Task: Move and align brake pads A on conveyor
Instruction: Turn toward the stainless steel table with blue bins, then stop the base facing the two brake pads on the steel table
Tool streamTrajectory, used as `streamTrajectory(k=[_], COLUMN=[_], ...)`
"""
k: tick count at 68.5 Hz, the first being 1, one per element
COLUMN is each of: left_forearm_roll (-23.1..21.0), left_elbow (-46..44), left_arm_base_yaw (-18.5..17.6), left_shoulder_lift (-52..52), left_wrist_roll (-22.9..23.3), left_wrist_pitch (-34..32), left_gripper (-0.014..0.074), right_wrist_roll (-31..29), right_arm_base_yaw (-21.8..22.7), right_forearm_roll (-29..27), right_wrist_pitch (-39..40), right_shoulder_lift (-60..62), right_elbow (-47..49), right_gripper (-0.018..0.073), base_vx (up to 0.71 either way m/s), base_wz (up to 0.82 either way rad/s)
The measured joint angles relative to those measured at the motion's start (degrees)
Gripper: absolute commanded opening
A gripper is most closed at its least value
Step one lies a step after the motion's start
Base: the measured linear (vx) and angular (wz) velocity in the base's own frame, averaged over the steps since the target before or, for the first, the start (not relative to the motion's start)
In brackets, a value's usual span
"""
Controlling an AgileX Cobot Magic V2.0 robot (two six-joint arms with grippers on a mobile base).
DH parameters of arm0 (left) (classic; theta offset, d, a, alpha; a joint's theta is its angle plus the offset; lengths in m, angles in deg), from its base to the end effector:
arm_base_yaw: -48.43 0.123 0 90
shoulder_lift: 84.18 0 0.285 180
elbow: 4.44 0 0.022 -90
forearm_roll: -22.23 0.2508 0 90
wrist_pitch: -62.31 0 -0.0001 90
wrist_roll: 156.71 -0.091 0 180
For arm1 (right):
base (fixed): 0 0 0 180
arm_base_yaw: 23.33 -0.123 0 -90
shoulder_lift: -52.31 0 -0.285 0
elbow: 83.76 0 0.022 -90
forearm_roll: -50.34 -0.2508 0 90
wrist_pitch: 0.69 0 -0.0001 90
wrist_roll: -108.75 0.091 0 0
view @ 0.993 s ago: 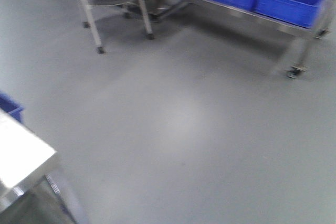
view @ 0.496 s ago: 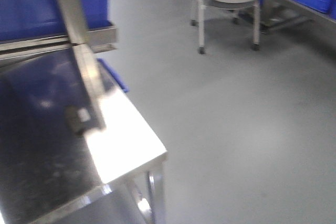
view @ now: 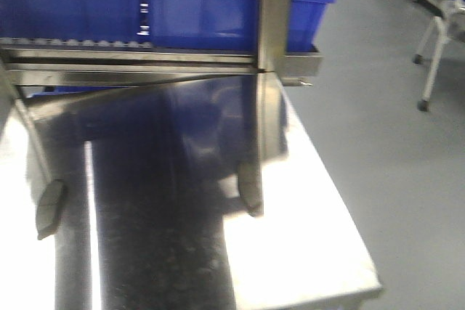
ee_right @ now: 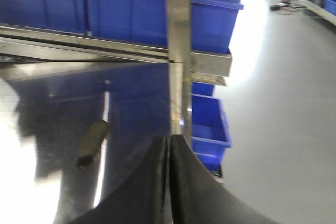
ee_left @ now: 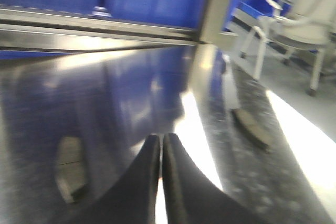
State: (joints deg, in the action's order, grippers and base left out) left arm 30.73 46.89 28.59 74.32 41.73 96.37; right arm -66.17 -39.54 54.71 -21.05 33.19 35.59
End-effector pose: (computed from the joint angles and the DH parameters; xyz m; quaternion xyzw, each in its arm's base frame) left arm 0.0541 -0.0115 0.2965 0.0344 0.8007 -0.1287 0.5840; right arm 0.0613 0.0153 0.2665 -0.0931 0.7608 0.0859 0.6365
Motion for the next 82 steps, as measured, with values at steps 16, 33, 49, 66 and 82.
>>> streamTrajectory(k=[16, 33, 49, 66, 82], left_forearm_roll=[0.0, 0.0, 0.0, 0.0, 0.0], left_elbow=[0.0, 0.0, 0.0, 0.0, 0.0], left_arm_base_yaw=[0.0, 0.0, 0.0, 0.0, 0.0], left_shoulder_lift=[0.0, 0.0, 0.0, 0.0, 0.0], left_wrist_roll=[0.0, 0.0, 0.0, 0.0, 0.0], left_wrist_pitch=[0.0, 0.0, 0.0, 0.0, 0.0], left_gripper=[-0.0006, -0.0006, -0.0006, -0.0006, -0.0006], right_wrist_roll=[0.0, 0.0, 0.0, 0.0, 0.0], right_arm_base_yaw=[0.0, 0.0, 0.0, 0.0, 0.0], right_forearm_roll=[0.0, 0.0, 0.0, 0.0, 0.0], right_wrist_pitch=[0.0, 0.0, 0.0, 0.0, 0.0], right_shoulder_lift=[0.0, 0.0, 0.0, 0.0, 0.0], right_elbow=[0.0, 0.0, 0.0, 0.0, 0.0], right_gripper=[-0.0003, -0.0003, -0.0003, -0.0003, -0.0003], base_vx=[0.11, 0.05, 0.01, 0.0, 0.0], base_wz=[0.43, 0.22, 0.02, 0.0, 0.0])
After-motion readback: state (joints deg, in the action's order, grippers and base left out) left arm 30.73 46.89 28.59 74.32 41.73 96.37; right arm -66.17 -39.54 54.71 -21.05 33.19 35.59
